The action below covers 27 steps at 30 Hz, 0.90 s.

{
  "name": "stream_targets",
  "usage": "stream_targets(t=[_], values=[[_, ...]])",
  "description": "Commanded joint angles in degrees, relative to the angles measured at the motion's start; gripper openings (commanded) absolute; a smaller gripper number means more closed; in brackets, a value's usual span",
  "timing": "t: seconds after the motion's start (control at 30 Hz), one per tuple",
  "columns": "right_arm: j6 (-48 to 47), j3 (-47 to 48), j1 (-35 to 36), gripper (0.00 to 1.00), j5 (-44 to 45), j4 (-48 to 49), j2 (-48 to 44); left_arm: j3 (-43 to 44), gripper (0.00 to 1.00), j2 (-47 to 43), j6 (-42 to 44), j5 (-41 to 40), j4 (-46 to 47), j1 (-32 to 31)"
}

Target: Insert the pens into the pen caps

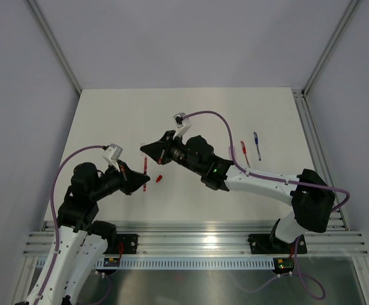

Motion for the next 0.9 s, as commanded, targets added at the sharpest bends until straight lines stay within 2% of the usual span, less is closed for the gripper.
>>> stream_targets(t=[0.0,0.6,0.87], values=[[-0.3,2.5,-1.1,0.0,-1.2,0.7,-1.3,0.8,0.0,-0.5,0.4,0.9,2.6,0.3],[-1.4,4.1,-2.4,0.01,-4.6,-2.0,-1.5,0.7,0.0,-0.1,0.2,1.1,2.8,0.3],[-1.1,1.8,-2.4,0.01,-5.8,-1.8,-1.9,0.9,0.0,-0.3,0.3,0.6,2.3,0.3]])
